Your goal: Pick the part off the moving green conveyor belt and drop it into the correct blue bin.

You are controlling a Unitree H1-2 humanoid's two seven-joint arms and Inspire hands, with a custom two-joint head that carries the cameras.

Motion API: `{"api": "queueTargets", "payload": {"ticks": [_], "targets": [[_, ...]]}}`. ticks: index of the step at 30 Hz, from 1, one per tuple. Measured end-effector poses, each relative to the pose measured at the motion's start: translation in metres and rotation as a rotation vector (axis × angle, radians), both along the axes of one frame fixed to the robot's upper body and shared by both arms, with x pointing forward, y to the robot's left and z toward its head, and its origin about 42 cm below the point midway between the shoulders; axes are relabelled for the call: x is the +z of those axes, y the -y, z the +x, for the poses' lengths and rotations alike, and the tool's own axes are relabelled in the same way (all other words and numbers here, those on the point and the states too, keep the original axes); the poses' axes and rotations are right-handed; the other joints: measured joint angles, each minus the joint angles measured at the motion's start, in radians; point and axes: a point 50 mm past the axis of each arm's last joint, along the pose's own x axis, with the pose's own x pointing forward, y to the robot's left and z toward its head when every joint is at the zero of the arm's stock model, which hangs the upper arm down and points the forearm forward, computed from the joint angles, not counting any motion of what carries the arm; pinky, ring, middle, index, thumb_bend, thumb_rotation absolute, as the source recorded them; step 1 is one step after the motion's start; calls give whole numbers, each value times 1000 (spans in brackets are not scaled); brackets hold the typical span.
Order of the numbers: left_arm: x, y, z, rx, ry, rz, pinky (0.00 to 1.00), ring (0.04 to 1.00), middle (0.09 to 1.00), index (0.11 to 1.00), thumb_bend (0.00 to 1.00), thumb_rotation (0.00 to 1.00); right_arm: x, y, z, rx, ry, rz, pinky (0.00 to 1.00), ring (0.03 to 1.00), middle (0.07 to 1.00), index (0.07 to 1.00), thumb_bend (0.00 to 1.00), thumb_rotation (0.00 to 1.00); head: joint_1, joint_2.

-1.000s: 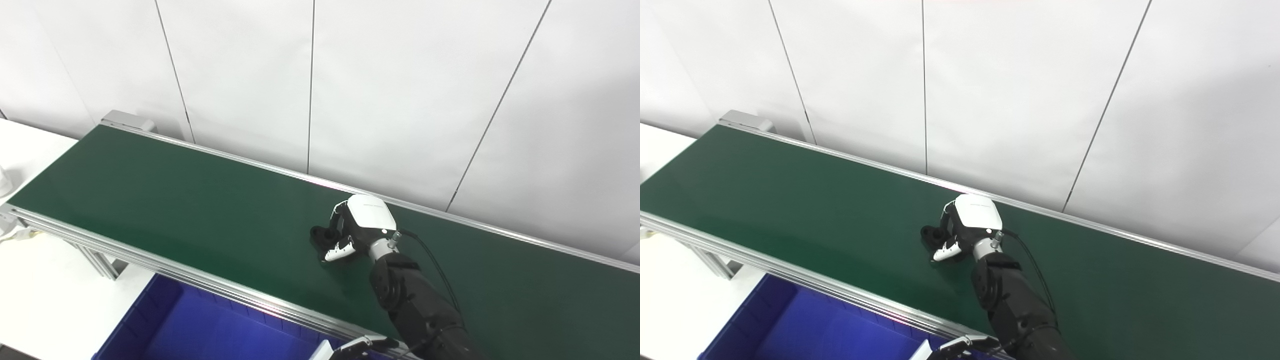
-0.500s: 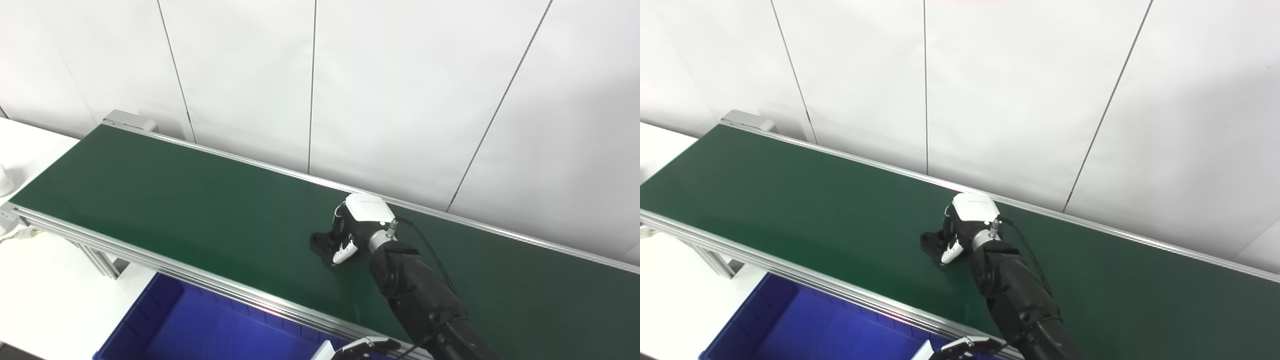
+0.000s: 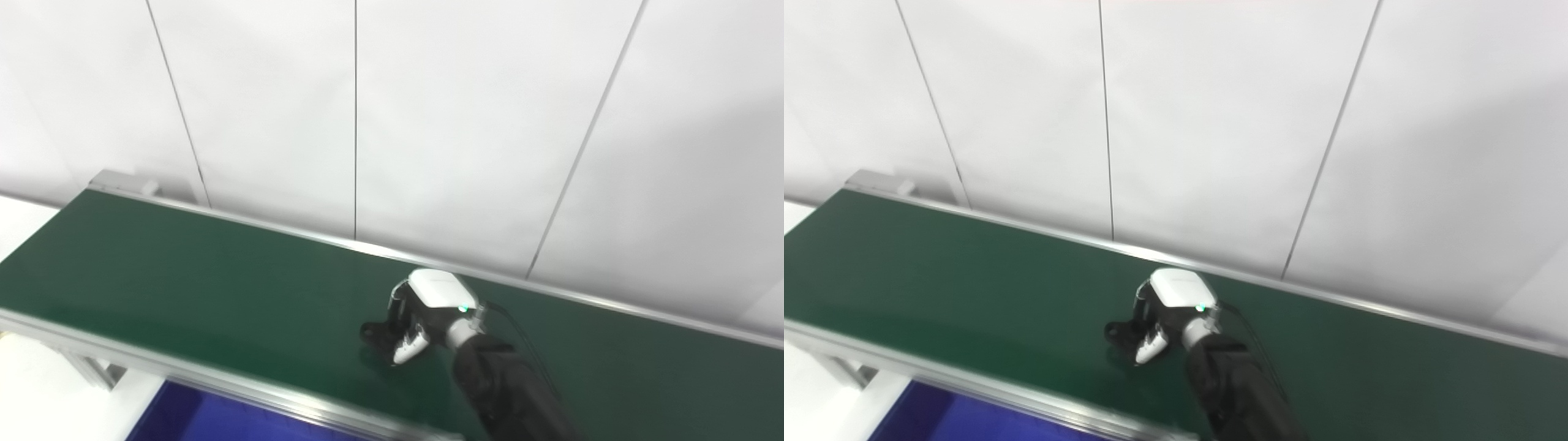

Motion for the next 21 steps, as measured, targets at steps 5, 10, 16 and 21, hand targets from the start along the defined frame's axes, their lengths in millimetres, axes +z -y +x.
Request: {"api": "queueTargets", "payload": {"ticks": [5,10,16,21], "targets": [[0,0,0,-1,-3,-1,681,804,830,803,900,868,30,0,-12,33,52,90,111,178,469,491,526,4,-11,-5],[-1,0,-1,-5,-9,-1,687,806,832,810,906,876,55,11,-24,28,83,171,131,198,470,490,526,4,-21,-8],[0,0,0,-12,-12,-9,676,802,832,810,944,907,66,36,-30,2,109,213,134,203,470,487,527,5,-40,-3],[1,-4,-3,-14,-15,-7,674,802,834,809,937,918,77,35,-50,32,118,284,115,175,469,486,527,4,-64,2]]}}
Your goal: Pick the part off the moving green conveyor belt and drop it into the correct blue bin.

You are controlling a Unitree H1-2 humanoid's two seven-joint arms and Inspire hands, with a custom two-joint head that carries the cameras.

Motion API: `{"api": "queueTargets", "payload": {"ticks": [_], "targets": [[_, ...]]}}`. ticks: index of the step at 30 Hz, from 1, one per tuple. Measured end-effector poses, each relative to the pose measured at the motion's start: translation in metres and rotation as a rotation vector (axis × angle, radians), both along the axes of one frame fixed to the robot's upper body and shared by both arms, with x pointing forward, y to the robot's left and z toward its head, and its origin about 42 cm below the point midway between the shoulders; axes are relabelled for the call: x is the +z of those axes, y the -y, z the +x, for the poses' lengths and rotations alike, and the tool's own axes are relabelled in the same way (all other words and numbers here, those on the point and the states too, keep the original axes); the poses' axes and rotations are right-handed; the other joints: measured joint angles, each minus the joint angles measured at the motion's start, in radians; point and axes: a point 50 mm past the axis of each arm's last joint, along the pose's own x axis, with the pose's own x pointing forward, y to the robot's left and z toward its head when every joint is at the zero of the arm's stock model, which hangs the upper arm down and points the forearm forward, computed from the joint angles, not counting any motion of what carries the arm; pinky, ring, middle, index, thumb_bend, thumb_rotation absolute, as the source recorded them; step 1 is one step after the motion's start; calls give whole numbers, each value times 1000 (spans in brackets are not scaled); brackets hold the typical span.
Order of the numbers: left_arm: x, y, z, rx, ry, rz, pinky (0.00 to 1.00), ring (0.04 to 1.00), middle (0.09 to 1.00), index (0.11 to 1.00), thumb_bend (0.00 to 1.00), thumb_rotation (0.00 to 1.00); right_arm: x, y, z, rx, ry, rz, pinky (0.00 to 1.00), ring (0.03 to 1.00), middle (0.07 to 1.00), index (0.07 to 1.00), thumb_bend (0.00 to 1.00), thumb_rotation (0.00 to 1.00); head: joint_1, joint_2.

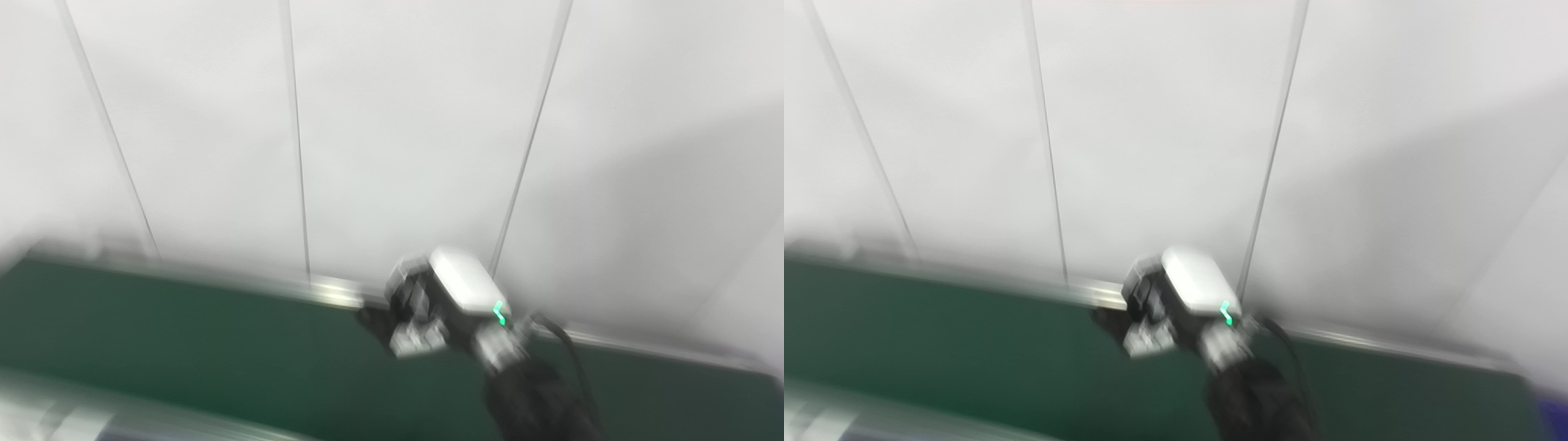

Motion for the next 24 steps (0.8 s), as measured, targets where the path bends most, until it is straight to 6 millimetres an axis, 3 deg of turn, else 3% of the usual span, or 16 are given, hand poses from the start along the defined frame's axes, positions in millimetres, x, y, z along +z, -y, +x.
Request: {"api": "queueTargets", "payload": {"ticks": [4,8,9,11,13,15,17,19,22,24], "targets": [[0,-3,-3,1,-3,0,673,795,829,812,942,917,26,9,-16,19,59,101,123,186,469,486,526,4,-34,14],[6,-5,-4,5,8,-11,666,790,828,819,922,917,12,48,-19,-51,38,96,117,178,469,487,525,3,-103,51],[8,-6,-5,3,14,-16,670,792,832,826,926,911,7,57,-22,-72,26,96,102,162,334,487,517,82,-107,54],[13,-6,-5,-1,26,-27,680,798,837,832,924,903,3,72,-30,-106,15,115,98,157,260,488,512,127,-161,89],[16,-7,-5,-3,32,-38,692,807,842,838,922,901,6,77,-37,-120,5,134,106,166,257,488,511,132,-166,94],[21,-8,-4,-7,37,-53,714,822,853,846,923,897,12,80,-43,-117,6,149,113,171,257,488,511,134,-230,136],[23,-12,-5,2,28,-69,755,851,875,863,939,897,17,87,-53,-124,14,171,103,159,242,488,510,135,-247,146],[25,-20,-8,7,9,-84,799,887,900,886,954,915,17,95,-61,-141,6,180,108,167,251,487,510,134,-290,201],[27,-34,-13,12,-14,-86,834,913,917,907,958,928,10,112,-67,-195,-26,164,111,168,253,487,509,134,-319,204],[30,-41,-13,22,-20,-98,863,928,928,920,958,929,6,121,-74,-217,-38,148,102,158,244,487,509,135,-341,227]]}}
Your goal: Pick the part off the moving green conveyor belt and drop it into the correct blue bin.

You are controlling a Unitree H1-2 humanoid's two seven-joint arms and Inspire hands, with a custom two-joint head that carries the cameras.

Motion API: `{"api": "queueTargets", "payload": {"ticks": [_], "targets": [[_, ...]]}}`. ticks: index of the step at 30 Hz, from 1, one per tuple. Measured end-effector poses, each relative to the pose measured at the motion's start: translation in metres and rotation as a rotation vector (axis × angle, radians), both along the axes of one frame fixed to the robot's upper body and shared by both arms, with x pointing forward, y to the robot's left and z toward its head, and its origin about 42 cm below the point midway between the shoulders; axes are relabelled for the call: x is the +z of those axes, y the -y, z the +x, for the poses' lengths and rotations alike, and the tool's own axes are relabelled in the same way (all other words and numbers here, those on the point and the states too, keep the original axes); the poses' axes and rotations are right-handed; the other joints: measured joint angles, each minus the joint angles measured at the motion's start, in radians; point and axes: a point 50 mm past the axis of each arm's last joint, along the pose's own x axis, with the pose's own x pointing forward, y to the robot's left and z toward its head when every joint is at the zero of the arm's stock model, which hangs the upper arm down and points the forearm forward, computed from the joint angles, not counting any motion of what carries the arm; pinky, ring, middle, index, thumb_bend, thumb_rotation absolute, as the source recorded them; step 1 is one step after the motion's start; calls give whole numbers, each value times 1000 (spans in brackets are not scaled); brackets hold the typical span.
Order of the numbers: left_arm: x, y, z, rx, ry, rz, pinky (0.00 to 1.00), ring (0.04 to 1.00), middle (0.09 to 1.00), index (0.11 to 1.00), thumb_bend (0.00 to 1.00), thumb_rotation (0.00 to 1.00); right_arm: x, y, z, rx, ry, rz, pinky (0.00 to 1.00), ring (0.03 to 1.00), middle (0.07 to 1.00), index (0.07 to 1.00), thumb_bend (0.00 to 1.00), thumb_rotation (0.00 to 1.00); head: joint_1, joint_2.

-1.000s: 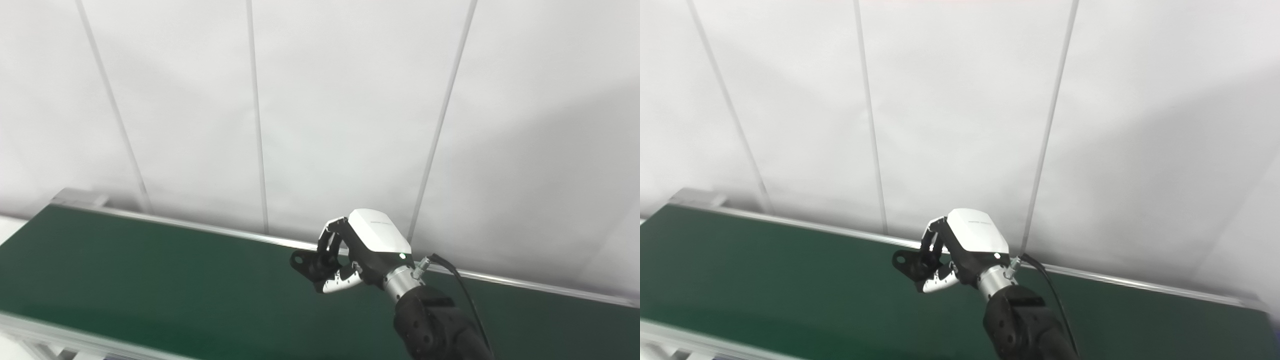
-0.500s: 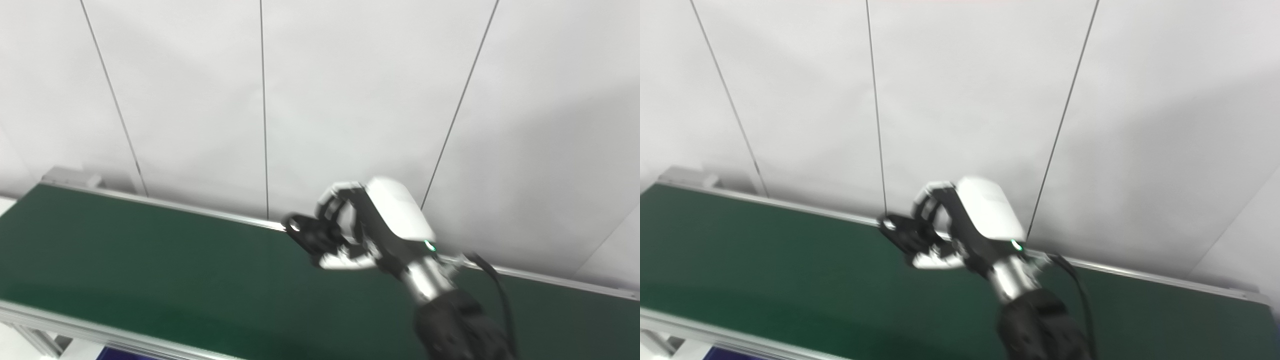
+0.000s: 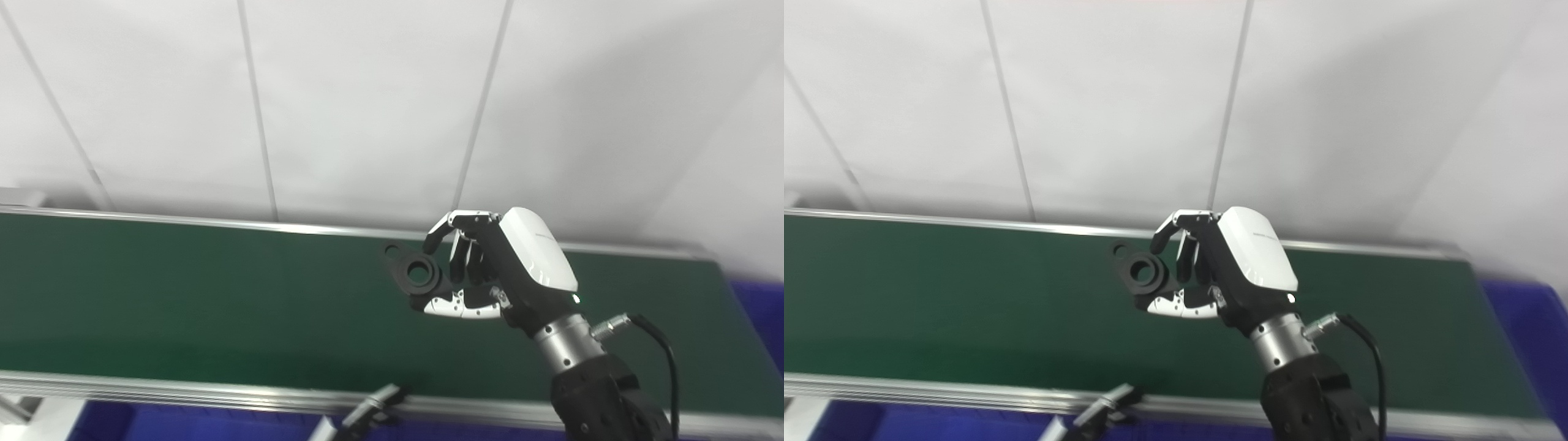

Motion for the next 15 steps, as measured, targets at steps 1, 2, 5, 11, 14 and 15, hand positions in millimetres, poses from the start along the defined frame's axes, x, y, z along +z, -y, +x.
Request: {"api": "queueTargets", "payload": {"ticks": [1,2,5,11,14,15], "targets": [[4,-3,0,4,4,-13,880,938,936,929,952,934,0,4,-4,-7,-6,-5,99,155,243,487,509,135,-18,23],[9,-5,1,10,11,-28,913,952,947,944,932,940,0,7,-9,-15,-13,-7,91,147,235,487,509,135,-40,50],[22,-9,3,-9,33,-63,941,963,956,952,912,938,1,18,-22,-55,-17,-9,77,130,212,487,511,135,-67,80],[33,-22,5,-14,50,-89,922,941,938,937,897,938,-22,35,-42,-122,-132,-42,101,158,245,487,510,133,-112,133],[39,-26,8,-14,66,-99,906,932,929,932,898,938,-31,42,-49,-145,-178,-62,106,163,249,488,511,134,-124,155],[42,-27,9,-22,77,-98,904,930,927,931,895,932,-32,44,-50,-152,-187,-69,110,165,249,488,510,135,-130,166]]}}
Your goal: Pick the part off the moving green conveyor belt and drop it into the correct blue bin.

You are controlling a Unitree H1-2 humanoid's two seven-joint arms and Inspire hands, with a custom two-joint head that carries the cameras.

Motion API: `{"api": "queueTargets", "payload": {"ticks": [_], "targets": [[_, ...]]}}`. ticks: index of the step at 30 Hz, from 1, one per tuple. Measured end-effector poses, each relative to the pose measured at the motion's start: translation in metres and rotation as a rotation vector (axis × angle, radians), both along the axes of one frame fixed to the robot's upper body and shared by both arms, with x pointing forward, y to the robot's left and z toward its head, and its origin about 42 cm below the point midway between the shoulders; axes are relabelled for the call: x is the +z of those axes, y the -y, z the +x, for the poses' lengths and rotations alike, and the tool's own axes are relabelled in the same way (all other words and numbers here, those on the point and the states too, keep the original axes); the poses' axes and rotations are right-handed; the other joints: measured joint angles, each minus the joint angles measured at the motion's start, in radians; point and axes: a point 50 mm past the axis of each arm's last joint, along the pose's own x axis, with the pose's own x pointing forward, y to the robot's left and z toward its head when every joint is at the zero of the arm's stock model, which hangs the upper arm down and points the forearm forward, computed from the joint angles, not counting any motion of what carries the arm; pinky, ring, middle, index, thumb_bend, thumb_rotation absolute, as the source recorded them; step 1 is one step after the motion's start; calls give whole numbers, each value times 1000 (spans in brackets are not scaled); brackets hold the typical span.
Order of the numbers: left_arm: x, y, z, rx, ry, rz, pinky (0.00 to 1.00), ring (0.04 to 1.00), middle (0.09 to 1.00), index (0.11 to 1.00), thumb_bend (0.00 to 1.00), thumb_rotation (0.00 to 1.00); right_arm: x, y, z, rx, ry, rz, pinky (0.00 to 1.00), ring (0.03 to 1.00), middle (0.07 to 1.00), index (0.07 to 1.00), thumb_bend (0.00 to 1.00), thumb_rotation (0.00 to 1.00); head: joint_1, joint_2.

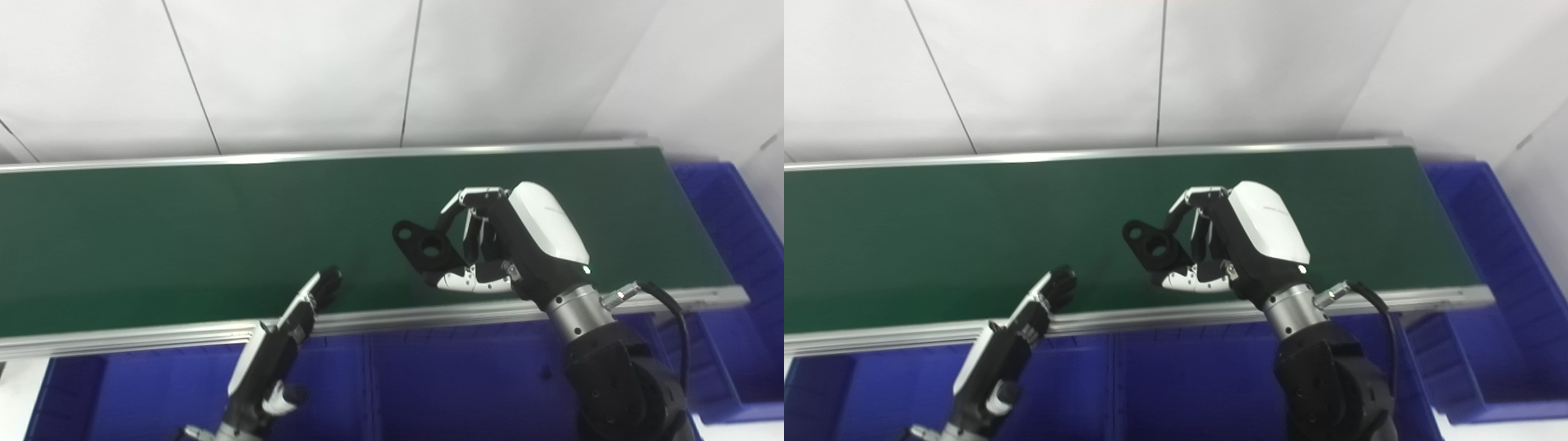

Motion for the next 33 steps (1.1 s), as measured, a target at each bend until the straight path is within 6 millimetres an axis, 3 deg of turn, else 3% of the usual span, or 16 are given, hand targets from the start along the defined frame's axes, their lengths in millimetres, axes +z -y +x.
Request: {"api": "queueTargets", "payload": {"ticks": [5,8,11,19,25,33], "targets": [[9,-3,5,-1,14,-12,892,924,921,925,918,926,-11,11,-6,-27,-51,-35,129,190,273,487,511,132,6,28],[10,0,7,2,2,-16,896,926,922,926,920,926,-28,15,-13,-39,-122,-53,110,166,241,486,512,128,12,38],[16,3,6,-9,10,-24,899,927,922,929,918,928,-47,18,-20,-41,-193,-80,141,203,286,488,512,133,21,49],[22,6,9,7,7,-34,884,917,915,925,920,926,-92,26,-27,-37,-320,-210,183,254,341,488,511,139,18,54],[22,7,10,0,9,-32,886,920,917,928,915,927,-109,28,-31,-20,-382,-266,234,310,403,490,511,138,18,52],[22,8,11,2,10,-22,880,930,926,932,924,935,-148,26,-32,-15,-488,-385,185,263,362,491,510,134,20,45]]}}
